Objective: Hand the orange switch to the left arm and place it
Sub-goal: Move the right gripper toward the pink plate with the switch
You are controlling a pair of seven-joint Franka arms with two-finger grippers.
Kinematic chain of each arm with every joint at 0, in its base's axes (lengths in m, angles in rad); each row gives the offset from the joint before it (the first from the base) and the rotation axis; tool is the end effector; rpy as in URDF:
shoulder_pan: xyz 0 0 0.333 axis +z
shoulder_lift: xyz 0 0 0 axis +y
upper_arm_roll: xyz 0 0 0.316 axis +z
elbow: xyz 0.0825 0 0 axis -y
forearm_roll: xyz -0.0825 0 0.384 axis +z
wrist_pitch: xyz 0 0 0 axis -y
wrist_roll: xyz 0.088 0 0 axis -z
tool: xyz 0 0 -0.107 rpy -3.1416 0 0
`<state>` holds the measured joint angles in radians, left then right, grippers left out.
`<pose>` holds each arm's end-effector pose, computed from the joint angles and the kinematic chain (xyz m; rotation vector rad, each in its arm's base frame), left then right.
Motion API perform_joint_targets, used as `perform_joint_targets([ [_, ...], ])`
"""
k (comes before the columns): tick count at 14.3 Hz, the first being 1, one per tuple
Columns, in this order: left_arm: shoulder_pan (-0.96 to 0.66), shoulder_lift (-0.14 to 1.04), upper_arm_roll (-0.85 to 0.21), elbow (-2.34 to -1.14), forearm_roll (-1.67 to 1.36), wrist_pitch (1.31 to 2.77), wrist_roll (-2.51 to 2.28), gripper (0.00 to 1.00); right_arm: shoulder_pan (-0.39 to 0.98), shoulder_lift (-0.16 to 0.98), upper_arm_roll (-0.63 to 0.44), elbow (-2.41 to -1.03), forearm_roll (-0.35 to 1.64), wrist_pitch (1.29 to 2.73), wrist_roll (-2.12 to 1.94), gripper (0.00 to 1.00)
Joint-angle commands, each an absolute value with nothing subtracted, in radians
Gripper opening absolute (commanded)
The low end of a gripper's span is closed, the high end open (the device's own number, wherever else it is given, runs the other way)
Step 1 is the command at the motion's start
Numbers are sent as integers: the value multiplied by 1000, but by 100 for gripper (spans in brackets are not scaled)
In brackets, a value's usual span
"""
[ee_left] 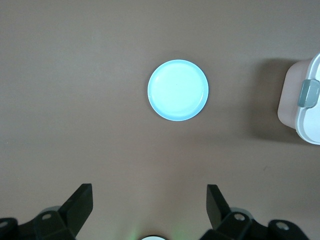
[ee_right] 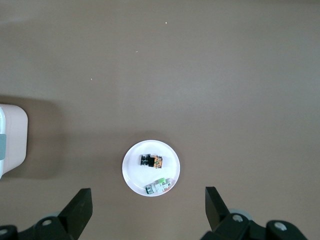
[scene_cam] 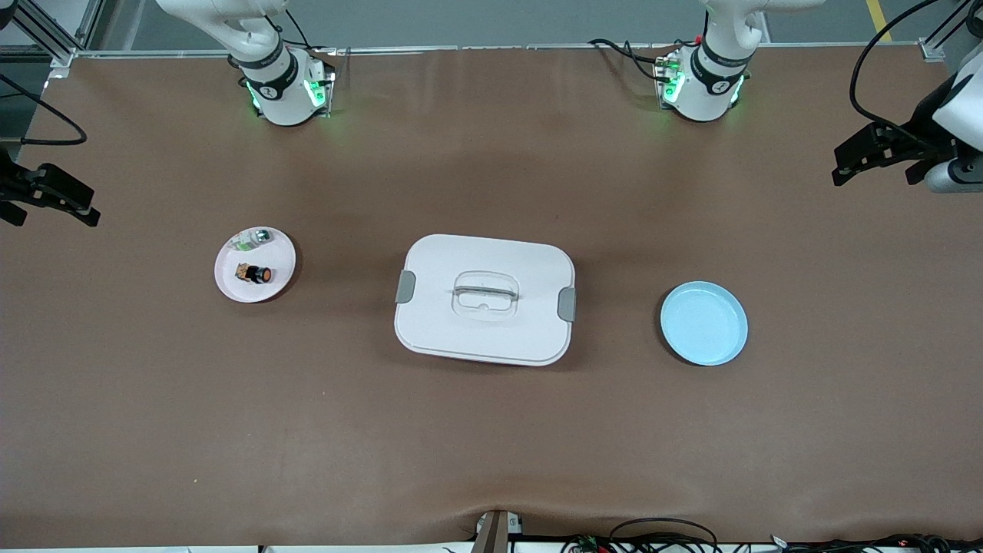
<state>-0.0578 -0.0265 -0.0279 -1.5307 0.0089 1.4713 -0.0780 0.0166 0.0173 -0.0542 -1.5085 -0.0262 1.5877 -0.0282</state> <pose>0.5343 -0.0451 0.6491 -3.1289 0.0109 0.0501 0.5618 -0.0236 0.6459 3.1109 -0.0151 0.0949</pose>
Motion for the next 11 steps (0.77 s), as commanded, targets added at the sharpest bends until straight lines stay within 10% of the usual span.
perform_joint_targets([
  [1, -55, 9, -29, -1505, 14, 1457, -75, 100, 6, 17, -52, -1505, -15, 1566, -26, 100],
  [11, -69, 100, -31, -1502, 14, 1459, -72, 100, -11, 43, -54, -1545, -18, 1534, -18, 100],
])
